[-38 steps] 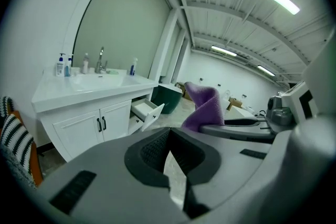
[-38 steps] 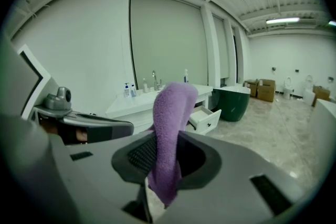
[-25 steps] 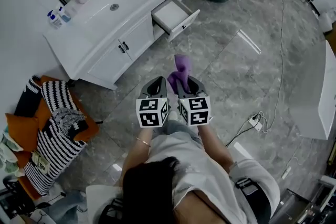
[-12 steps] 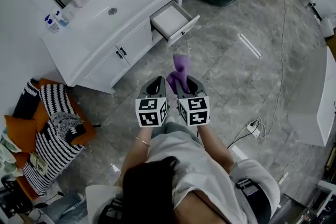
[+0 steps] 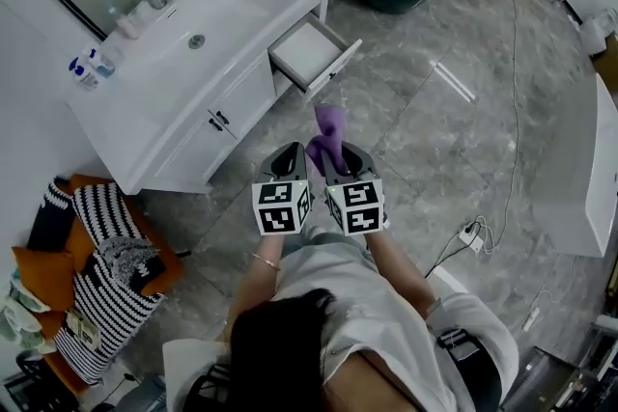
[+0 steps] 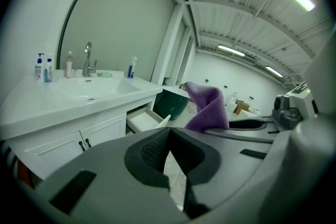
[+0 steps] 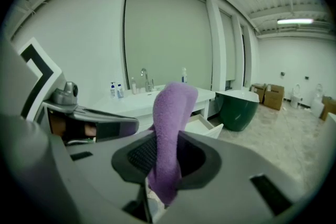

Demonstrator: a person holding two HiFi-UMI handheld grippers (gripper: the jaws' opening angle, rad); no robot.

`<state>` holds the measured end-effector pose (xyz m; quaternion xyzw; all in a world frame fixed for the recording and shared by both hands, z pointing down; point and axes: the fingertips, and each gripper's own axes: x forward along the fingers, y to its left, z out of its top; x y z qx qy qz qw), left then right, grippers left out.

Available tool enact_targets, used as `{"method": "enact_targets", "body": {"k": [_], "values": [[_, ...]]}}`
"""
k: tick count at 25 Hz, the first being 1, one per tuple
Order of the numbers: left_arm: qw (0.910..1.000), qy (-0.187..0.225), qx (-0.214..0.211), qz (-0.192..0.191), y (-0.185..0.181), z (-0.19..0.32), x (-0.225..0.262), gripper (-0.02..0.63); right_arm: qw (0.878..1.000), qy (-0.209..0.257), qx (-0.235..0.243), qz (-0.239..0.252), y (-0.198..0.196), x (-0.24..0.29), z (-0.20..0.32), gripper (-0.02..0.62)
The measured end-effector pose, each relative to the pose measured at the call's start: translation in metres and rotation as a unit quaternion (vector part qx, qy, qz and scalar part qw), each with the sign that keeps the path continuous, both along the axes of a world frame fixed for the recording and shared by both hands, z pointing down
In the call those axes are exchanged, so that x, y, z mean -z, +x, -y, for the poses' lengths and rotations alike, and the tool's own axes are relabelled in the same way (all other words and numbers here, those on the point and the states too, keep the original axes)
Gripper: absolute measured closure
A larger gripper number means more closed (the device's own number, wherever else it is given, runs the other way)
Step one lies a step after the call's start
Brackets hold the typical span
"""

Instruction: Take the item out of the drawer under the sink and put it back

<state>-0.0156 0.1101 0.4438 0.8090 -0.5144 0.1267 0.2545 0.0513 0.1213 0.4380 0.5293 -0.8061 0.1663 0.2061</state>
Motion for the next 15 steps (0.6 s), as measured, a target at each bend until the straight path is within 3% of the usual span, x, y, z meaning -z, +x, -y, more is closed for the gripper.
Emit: {"method": "enact_targets", "body": {"k": [15], "values": [[0.9987,-0.017,-0.048,-0.004,-0.025,0.136,-0.009,0.603,0.997,-0.031,-0.063,-0.002,-0.025,-0.008,0.131,0.502]]}}
